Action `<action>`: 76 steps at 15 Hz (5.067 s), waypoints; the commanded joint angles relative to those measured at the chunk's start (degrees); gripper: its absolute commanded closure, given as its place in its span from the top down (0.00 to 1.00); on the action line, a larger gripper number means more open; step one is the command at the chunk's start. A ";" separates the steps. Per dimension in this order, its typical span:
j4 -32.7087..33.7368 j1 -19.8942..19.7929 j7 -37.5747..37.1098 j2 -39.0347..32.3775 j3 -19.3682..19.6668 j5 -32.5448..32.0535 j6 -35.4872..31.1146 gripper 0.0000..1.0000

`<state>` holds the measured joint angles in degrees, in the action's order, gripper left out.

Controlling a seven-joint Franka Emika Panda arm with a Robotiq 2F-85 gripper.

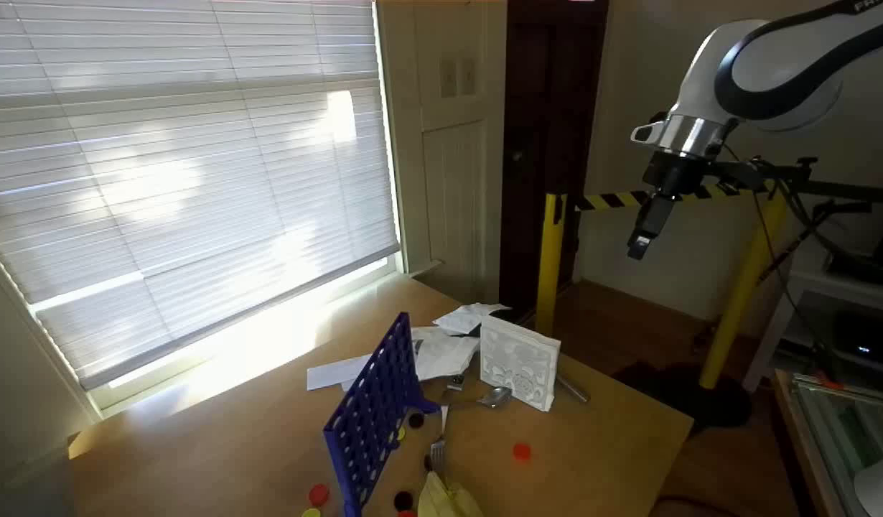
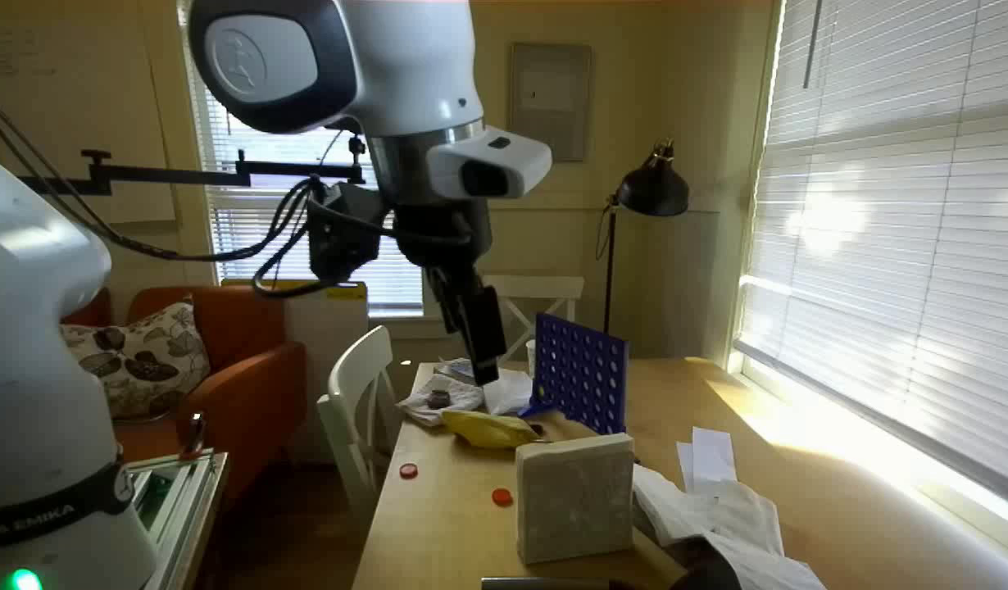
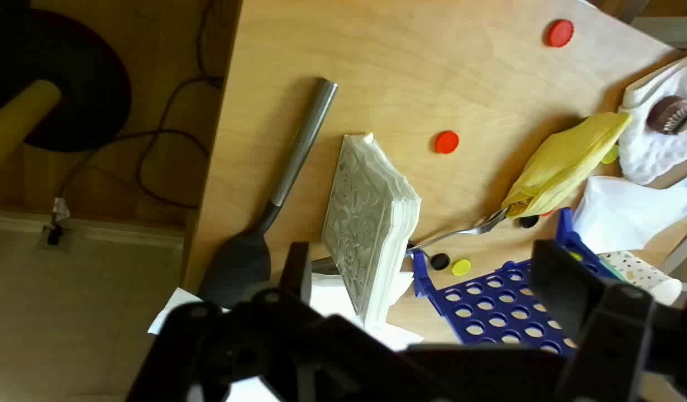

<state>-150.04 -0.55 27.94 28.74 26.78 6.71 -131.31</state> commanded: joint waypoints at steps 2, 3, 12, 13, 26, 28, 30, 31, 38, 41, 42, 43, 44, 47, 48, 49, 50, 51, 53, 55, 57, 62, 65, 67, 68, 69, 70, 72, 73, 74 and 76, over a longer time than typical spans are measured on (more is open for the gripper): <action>1.52 -0.65 1.81 -2.62 -3.02 0.69 1.13 1.00; 2.17 0.05 2.47 -3.42 -3.68 0.79 1.85 1.00; 9.26 11.42 13.44 -19.73 -16.44 5.17 0.78 1.00; 11.08 11.71 15.20 -21.77 -17.89 5.38 1.45 1.00; 15.99 7.79 22.45 -29.67 -27.92 3.07 1.47 1.00; 18.43 8.06 20.24 -31.85 -28.44 0.72 2.64 1.00; 23.70 8.94 18.48 -37.07 -30.42 -3.73 4.10 1.00; 26.01 9.35 17.62 -39.14 -31.43 -5.54 4.67 1.00; 41.21 11.92 14.55 -55.12 -39.52 -5.99 5.16 1.00; 47.47 13.03 13.31 -60.47 -41.55 -6.61 9.66 1.00; 41.39 11.78 14.19 -56.14 -41.73 -6.17 5.67 1.00; 42.50 11.97 14.10 -57.27 -42.10 -6.15 6.04 1.00; 42.48 11.96 14.10 -57.44 -42.17 -6.15 5.96 1.00; 42.46 11.52 14.14 -57.12 -42.08 -6.09 5.96 1.00; 43.46 13.19 12.35 -57.65 -41.29 -8.85 6.67 1.00; 44.52 15.43 9.54 -58.87 -40.51 -11.93 6.36 1.00; 45.18 16.89 7.27 -59.71 -40.25 -14.22 5.71 1.00; 45.08 18.40 4.53 -60.33 -40.27 -16.50 4.42 1.00; 44.73 21.56 -1.29 -61.19 -40.26 -21.09 2.02 1.00; 43.40 24.32 -8.09 -61.06 -39.90 -25.06 -0.59 1.00; 41.24 26.51 -15.11 -60.27 -39.25 -27.57 -3.48 1.00; 38.60 29.70 -26.10 -60.50 -37.47 -32.38 -6.85 1.00; 37.66 28.36 -25.34 -61.95 -37.79 -31.75 -9.36 1.00; 37.03 26.19 -19.67 -63.03 -38.43 -31.77 -11.53 1.00; 36.80 24.90 -16.07 -63.59 -38.75 -32.00 -13.04 1.00; 36.83 24.01 -13.49 -64.13 -38.86 -32.04 -14.38 1.00; 37.73 23.10 -10.68 -65.18 -39.03 -31.87 -15.05 1.00; 39.72 21.38 -6.01 -67.52 -40.11 -30.69 -16.73 1.00; 40.36 21.02 -5.01 -68.54 -40.41 -30.30 -17.29 1.00; 40.70 20.49 -3.84 -69.07 -41.07 -29.95 -18.04 1.00; 41.39 20.62 -3.35 -69.89 -41.75 -29.75 -18.38 1.00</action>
<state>-111.15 20.72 22.38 -38.59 -13.05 -23.76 -148.87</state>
